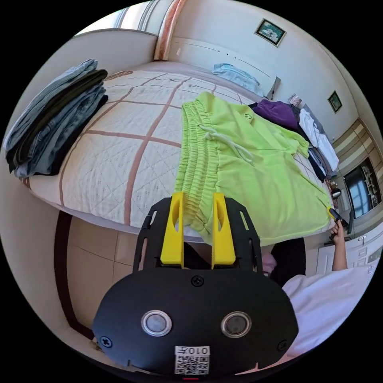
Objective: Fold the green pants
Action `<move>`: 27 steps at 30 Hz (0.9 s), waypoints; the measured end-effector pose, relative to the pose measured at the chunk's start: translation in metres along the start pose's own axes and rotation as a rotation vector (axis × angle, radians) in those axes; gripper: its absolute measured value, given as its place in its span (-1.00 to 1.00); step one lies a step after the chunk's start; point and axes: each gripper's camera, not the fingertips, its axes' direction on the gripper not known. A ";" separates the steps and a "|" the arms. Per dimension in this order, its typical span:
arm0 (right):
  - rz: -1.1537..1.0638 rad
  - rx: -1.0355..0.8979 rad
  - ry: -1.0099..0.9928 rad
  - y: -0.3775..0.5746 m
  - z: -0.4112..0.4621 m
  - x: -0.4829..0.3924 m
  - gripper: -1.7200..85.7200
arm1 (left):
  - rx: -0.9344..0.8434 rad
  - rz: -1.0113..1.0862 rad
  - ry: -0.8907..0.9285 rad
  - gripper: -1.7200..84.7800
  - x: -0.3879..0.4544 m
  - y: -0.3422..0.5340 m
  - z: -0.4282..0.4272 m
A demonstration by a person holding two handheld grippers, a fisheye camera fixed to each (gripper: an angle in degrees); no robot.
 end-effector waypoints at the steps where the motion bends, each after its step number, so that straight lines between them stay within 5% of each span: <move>1: 0.013 0.025 -0.006 0.002 -0.005 0.004 -0.65 | -0.004 -0.033 -0.054 -0.60 -0.002 0.004 -0.002; 6: 0.057 0.036 -0.082 0.006 -0.009 0.022 -0.67 | -0.057 -0.130 0.143 -0.62 -0.014 0.016 0.014; 15: 0.073 0.054 -0.054 0.015 -0.015 0.031 -0.72 | 0.033 -0.048 -0.037 -0.76 0.018 0.025 -0.035; 19: 0.109 0.085 -0.056 0.012 -0.016 0.046 -0.70 | 0.282 -0.065 0.263 -0.77 -0.007 0.042 -0.055; 22: 0.195 0.183 -0.043 0.008 -0.028 0.068 -0.68 | 0.254 -0.145 0.478 -0.77 -0.037 0.047 -0.033; 27: 0.314 0.162 -0.037 -0.006 -0.019 0.107 -0.66 | 0.250 -0.198 0.450 -0.73 -0.050 0.058 -0.027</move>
